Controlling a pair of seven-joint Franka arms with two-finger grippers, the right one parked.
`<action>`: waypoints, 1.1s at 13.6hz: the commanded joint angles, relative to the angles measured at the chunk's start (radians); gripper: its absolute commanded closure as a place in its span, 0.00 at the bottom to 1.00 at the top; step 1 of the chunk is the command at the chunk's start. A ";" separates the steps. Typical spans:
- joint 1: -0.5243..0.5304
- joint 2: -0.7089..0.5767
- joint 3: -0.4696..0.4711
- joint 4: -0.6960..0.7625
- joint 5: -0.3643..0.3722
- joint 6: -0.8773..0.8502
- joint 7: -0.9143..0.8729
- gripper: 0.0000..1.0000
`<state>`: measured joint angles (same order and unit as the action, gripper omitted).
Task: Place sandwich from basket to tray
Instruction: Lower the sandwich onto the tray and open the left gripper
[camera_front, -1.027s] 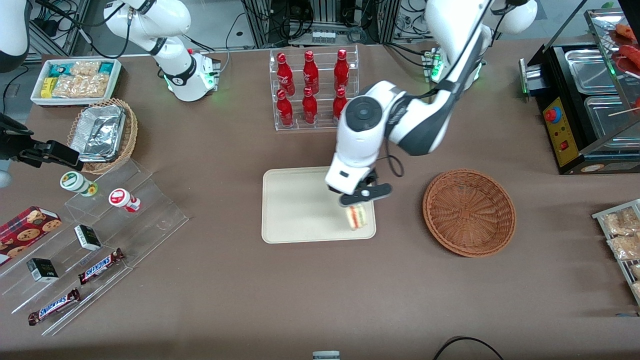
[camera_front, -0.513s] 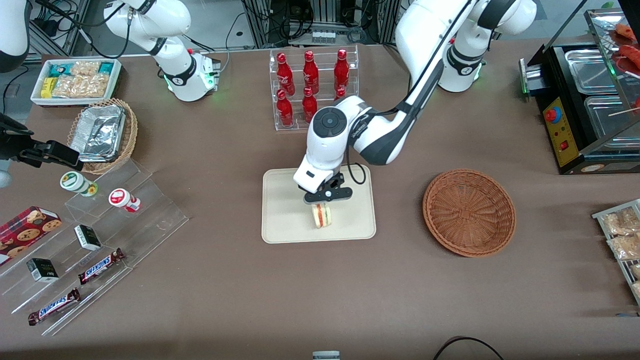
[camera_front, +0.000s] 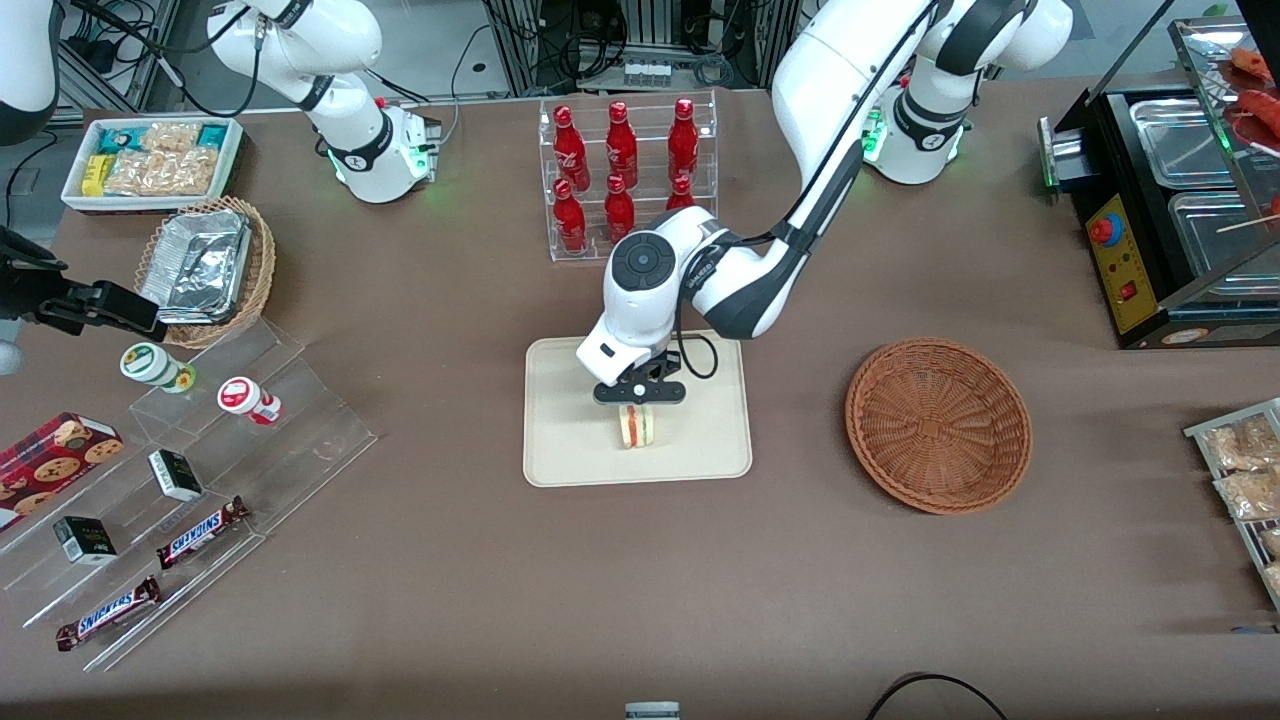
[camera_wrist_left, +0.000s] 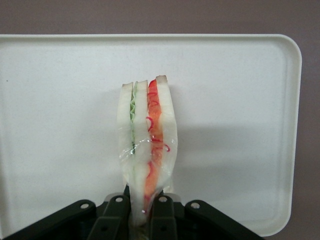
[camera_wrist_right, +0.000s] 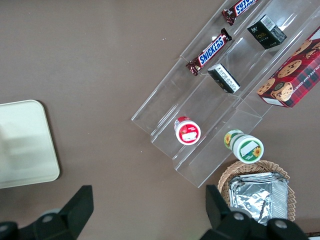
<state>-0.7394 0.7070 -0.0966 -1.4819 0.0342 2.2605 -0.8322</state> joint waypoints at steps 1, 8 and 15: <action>-0.011 0.028 0.009 0.026 -0.002 -0.004 0.047 0.91; -0.020 0.052 0.009 0.026 0.000 0.008 0.045 0.00; 0.003 -0.050 0.015 0.029 -0.033 -0.018 0.012 0.00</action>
<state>-0.7454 0.7221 -0.0928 -1.4357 0.0249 2.2657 -0.8080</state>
